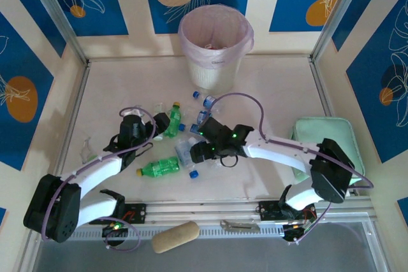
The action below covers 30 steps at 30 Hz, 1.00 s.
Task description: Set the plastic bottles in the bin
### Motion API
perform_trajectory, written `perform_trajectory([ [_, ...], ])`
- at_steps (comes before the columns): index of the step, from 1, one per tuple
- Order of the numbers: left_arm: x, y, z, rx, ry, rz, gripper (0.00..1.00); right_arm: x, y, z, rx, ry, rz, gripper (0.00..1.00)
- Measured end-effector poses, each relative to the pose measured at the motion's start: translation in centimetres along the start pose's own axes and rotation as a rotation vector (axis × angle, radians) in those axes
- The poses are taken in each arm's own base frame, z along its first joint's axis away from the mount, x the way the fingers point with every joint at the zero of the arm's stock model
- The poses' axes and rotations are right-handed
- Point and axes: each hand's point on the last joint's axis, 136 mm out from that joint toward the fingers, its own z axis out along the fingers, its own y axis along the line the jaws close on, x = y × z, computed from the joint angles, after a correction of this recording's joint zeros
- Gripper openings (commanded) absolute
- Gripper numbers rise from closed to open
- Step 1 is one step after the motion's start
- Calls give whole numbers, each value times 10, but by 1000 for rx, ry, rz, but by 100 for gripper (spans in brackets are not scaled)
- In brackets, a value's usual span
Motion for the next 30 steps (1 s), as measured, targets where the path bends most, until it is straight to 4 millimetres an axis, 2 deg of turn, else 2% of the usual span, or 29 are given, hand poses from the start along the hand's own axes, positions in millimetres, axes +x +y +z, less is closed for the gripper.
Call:
perform_trajectory([
  [9,-5,-7,0,18,-4,4,100,5,-9,27,146,83,-71,80],
  [18,-2,-6,5,13,17,5,100,4,-24,41,248,116,-164,77],
  [30,-2,-5,5,12,17,5,100,7,-33,54,280,153,-206,73],
])
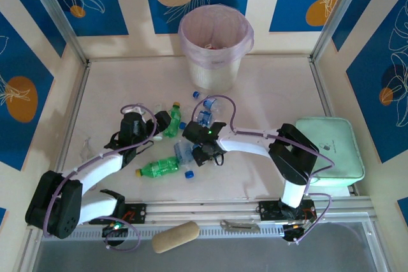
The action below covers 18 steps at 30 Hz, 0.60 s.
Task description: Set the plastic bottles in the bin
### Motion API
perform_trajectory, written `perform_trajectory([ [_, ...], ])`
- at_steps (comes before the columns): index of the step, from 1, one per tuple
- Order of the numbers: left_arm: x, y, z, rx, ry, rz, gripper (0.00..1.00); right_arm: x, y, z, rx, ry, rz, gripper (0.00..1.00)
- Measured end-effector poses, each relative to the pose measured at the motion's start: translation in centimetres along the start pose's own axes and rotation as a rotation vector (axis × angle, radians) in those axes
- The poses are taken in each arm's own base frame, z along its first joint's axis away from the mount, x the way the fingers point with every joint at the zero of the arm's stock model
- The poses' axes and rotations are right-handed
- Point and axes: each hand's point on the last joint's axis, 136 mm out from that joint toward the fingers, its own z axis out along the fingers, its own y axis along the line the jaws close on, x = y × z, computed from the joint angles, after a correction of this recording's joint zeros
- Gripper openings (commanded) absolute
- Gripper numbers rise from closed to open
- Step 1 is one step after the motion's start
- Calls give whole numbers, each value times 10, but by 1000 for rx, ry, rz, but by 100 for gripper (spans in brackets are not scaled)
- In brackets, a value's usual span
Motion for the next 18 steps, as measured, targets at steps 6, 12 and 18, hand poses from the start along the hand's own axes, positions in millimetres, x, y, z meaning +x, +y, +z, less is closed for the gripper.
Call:
perform_trajectory([
  [6,0,0,0,0,0,0,100,1,0,3,3,6,-8,73],
  [12,0,0,0,0,-1,-1,100,-1,1,4,0,0,-7,73],
  [18,0,0,0,0,-1,-1,100,-3,2,4,-4,-9,-16,60],
])
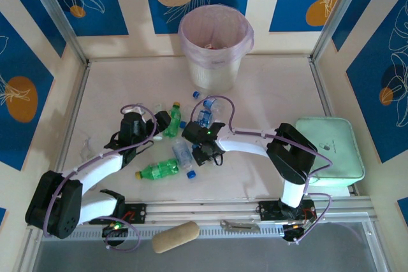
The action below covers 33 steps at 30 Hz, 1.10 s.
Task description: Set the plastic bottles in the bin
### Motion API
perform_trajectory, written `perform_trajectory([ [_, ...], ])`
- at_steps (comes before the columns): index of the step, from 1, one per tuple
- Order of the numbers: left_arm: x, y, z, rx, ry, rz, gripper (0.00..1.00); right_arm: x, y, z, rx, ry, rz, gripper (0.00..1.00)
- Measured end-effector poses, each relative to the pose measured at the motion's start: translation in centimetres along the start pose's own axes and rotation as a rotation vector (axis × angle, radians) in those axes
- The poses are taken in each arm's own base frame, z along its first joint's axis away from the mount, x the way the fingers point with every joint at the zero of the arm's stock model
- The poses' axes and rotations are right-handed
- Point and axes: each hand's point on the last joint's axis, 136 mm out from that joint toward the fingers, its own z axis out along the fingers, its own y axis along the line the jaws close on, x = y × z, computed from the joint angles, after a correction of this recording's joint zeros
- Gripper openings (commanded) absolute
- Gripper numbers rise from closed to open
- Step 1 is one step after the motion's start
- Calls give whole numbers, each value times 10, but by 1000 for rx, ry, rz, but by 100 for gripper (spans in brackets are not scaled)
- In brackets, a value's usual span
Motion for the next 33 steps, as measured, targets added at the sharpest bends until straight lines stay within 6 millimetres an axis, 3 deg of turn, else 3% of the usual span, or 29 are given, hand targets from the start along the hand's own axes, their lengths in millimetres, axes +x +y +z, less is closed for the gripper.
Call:
perform_trajectory([
  [11,0,0,0,0,0,0,100,-2,-4,-5,-57,-52,26,55],
  [20,-1,-1,-1,3,-3,0,100,-14,-13,-34,-342,-165,199,54],
  [26,-3,-3,-2,11,-11,1,100,-27,-24,-67,-594,-299,340,53],
  [33,-6,-7,-1,30,-22,-5,100,-70,-58,-140,-749,-578,395,53],
])
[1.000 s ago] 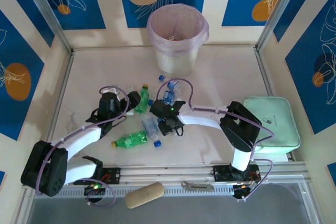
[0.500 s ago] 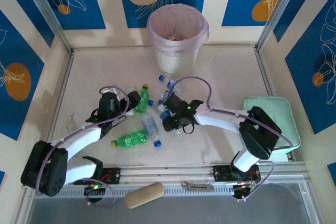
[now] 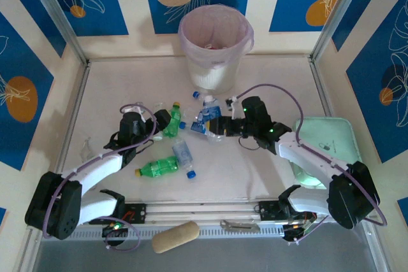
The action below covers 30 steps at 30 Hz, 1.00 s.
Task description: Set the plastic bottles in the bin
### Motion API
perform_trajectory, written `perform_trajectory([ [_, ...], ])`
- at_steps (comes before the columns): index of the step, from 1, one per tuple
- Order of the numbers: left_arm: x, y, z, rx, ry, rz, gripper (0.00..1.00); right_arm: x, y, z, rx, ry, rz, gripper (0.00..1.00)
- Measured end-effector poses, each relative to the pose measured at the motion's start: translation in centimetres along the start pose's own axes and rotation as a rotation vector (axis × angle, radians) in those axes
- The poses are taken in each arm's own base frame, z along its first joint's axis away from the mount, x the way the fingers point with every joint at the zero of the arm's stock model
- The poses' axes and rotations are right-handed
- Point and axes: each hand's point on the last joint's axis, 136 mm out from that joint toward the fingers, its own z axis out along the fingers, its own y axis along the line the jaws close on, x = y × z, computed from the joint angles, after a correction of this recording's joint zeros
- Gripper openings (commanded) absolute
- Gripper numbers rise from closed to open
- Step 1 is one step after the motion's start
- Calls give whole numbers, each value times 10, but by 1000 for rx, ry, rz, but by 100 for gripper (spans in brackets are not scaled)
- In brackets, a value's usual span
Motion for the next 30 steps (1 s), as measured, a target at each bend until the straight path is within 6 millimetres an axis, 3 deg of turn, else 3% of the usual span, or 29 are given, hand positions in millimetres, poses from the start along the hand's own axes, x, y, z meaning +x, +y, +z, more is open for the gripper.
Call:
perform_trajectory([
  [8,5,-5,4,32,25,1,100,-129,35,-35,-56,-274,-103,52],
  [15,3,-10,-2,47,21,40,100,-229,50,-49,-29,-450,-191,52],
  [23,-4,-16,-17,58,-4,108,100,-316,50,-46,96,-597,-300,53],
  [30,-2,-8,-23,33,-8,130,100,-356,14,-18,236,-613,-320,53],
])
